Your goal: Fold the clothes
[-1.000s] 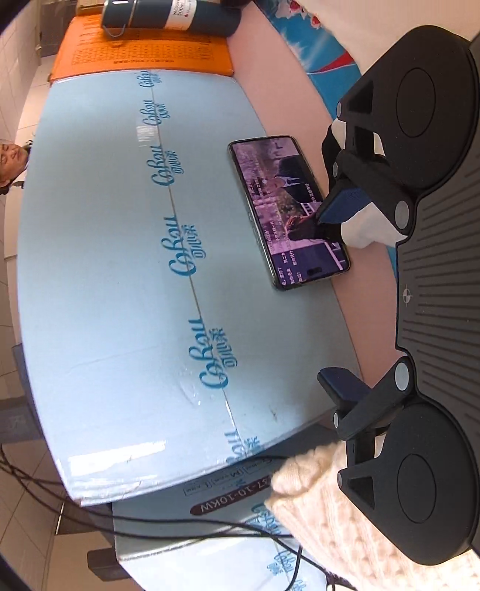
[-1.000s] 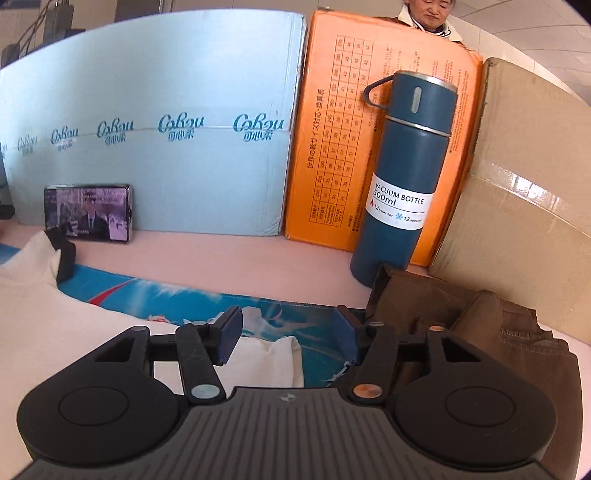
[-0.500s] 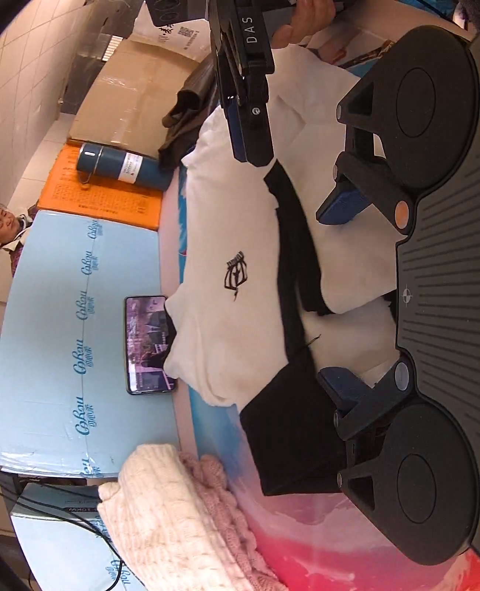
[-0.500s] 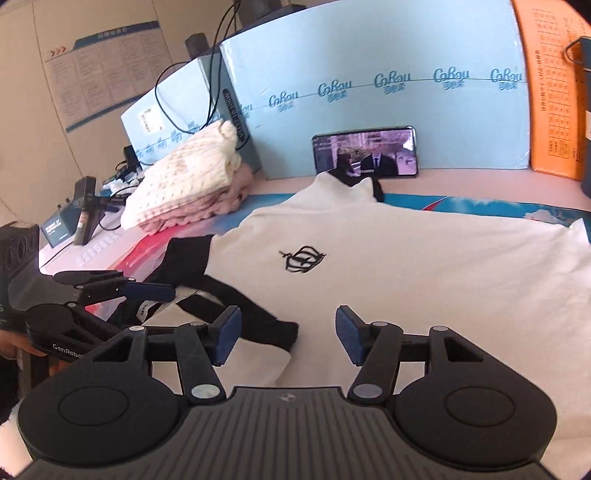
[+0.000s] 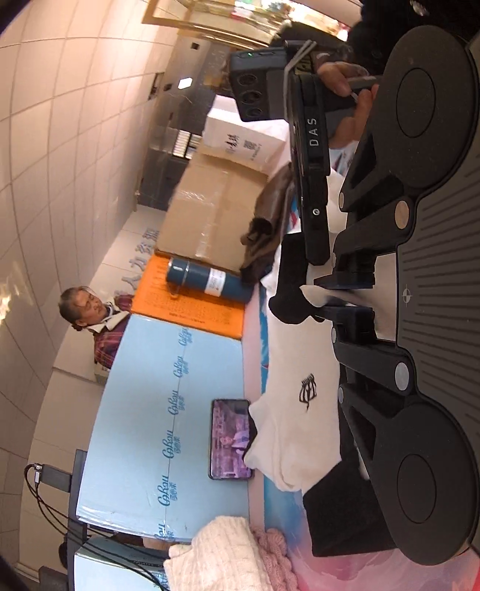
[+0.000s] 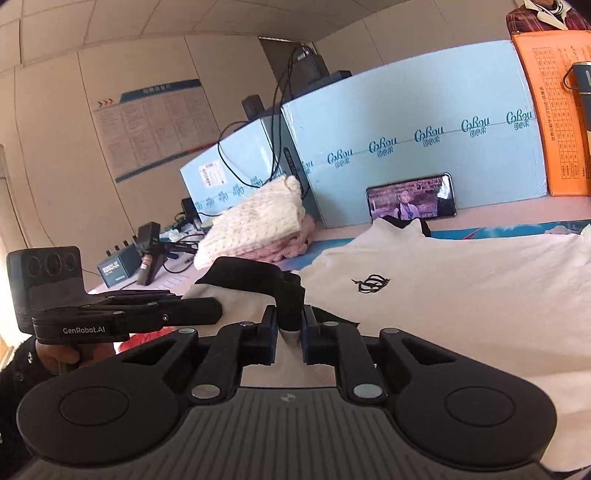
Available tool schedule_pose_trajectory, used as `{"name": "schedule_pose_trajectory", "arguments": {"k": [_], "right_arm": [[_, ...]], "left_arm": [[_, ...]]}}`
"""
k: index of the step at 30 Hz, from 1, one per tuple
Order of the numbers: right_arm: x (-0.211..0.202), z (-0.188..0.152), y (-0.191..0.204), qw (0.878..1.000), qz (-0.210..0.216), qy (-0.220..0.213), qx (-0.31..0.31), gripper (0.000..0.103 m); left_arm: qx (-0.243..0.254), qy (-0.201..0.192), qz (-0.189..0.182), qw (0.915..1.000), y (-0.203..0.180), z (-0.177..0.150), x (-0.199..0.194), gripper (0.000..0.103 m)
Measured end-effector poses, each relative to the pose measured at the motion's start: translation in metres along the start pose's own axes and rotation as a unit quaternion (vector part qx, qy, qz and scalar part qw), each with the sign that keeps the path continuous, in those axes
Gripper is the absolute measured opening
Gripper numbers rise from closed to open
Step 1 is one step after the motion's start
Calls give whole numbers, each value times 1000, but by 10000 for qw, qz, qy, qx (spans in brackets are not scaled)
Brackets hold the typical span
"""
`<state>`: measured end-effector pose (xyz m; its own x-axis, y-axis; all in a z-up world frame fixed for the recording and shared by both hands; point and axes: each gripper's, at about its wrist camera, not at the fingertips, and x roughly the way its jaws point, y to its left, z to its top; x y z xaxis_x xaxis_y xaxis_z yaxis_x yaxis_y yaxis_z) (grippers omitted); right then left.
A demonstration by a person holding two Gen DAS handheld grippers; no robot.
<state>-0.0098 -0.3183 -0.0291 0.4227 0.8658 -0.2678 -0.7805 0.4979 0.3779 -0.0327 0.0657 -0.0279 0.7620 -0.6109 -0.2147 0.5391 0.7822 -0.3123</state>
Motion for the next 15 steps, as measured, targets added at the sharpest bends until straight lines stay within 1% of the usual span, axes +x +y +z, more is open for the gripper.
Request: {"name": "schedule_pose_trajectory", "arguments": {"k": [2, 5, 7, 9, 11, 13, 14, 15], "right_arm": [[-18, -10, 9, 10000, 71, -31, 6, 12], [-43, -25, 22, 10000, 86, 38, 7, 12], [-55, -37, 29, 9997, 79, 209, 21, 12], [-61, -50, 35, 9990, 52, 446, 55, 12], [-65, -61, 40, 9975, 30, 708, 85, 12], [-66, -71, 45, 9954, 24, 955, 105, 13], [-69, -73, 46, 9949, 54, 1000, 100, 16], [-71, -75, 48, 9944, 83, 1046, 95, 22]], "left_arm": [[-221, -226, -605, 9977, -7, -5, -15, 7], [-438, -53, -1127, 9926, -10, -26, -22, 7], [-563, 134, -1415, 9882, -12, -41, -24, 7], [-474, 436, -1504, 9865, -18, -52, -22, 7], [-353, 899, -1575, 9828, -24, -62, -17, 8], [-181, 1193, -1509, 9812, -29, -66, -14, 10], [-153, 1237, -1564, 9798, -30, -65, -14, 18], [-141, 1255, -1647, 9782, -31, -63, -14, 23]]}}
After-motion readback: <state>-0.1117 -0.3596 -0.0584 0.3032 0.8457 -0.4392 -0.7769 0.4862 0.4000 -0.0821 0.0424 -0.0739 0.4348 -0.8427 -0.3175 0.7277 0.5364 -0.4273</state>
